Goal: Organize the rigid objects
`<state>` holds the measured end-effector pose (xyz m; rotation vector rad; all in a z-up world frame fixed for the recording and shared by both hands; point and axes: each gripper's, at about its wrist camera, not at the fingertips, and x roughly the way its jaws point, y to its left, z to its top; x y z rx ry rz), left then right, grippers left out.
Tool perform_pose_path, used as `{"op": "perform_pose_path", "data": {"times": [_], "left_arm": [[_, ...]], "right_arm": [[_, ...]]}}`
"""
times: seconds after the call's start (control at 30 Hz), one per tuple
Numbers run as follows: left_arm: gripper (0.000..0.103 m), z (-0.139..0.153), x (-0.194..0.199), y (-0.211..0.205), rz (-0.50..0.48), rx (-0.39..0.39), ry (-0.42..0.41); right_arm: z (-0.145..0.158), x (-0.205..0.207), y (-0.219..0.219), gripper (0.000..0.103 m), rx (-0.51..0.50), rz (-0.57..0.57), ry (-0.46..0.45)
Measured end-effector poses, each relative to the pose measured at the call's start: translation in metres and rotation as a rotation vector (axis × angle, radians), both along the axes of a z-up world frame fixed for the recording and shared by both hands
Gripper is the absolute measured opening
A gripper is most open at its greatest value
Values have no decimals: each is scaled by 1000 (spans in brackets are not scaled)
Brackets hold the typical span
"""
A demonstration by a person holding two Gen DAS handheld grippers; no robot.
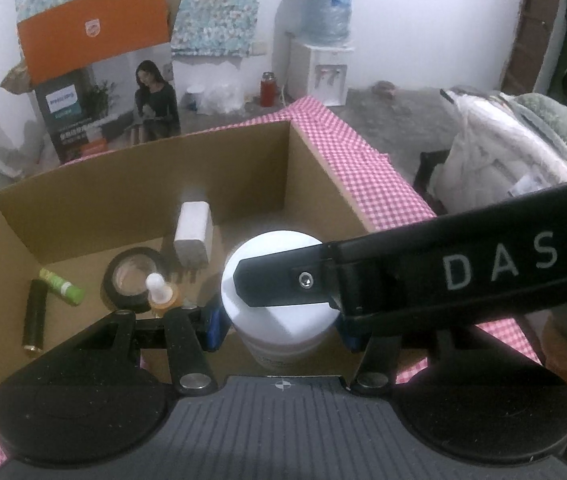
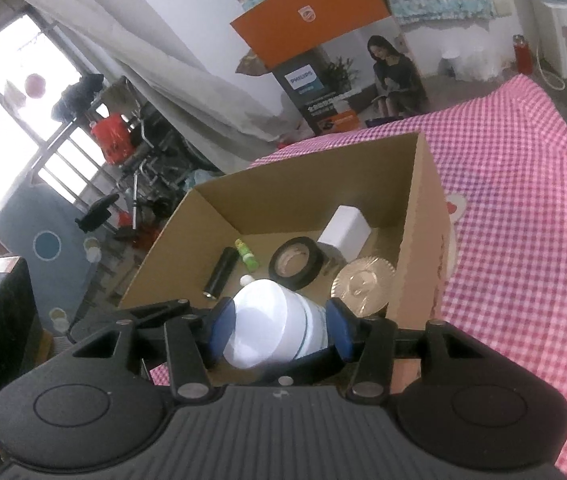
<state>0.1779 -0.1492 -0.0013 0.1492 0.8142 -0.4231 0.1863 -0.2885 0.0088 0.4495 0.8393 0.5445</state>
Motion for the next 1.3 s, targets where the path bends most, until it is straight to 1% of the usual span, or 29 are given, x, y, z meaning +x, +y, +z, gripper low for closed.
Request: {"op": "perform_pose_path", "data": {"times": [0.13,0.23,0.33,0.43,0.57,0.6,0.67,0.7,0.73,0.87,0.97,1.03,1.13,1.23,1.3], "left_arm": [[53,-5,4,-3,-2,-4,25],[56,-5,3,-3,-6,-7,16],[59,-4,0,-3,-11,-6,7],[66,-2,-3,-2,-13,-7,-6],[83,4,-10,-1,-11,-12,-25],[88,6,-12,0,-11,-15,-28],[93,10,-17,3,-12,-22,-41],[95,13,-21,4,-16,-26,-50],[96,15,-24,7,-20,-31,-59],[98,27,-42,14,-26,-47,-96],[100,35,-53,24,-26,-66,-119],[101,41,-62,30,-24,-77,-139],[102,47,-75,41,-13,-78,-173],[103,50,-84,55,11,-79,-191],[103,50,-89,65,38,-75,-198]], "right_arm": [[-2,2,-3,54,-9,-3,5],[-2,4,-6,54,1,-5,8],[1,2,-8,58,4,-13,-1],[3,-1,-10,60,9,-28,-9],[10,-7,-14,62,29,-49,-31],[13,-10,-15,65,33,-56,-39],[19,-17,-18,68,45,-73,-59],[22,-22,-19,72,52,-83,-71],[24,-25,-21,75,58,-92,-83],[36,-43,-25,81,72,-134,-123],[45,-55,-25,88,73,-161,-149],[51,-66,-25,96,71,-178,-171],[59,-81,-22,99,65,-202,-206],[64,-99,-19,103,61,-234,-233],[63,-110,-16,103,50,-264,-245]]}}
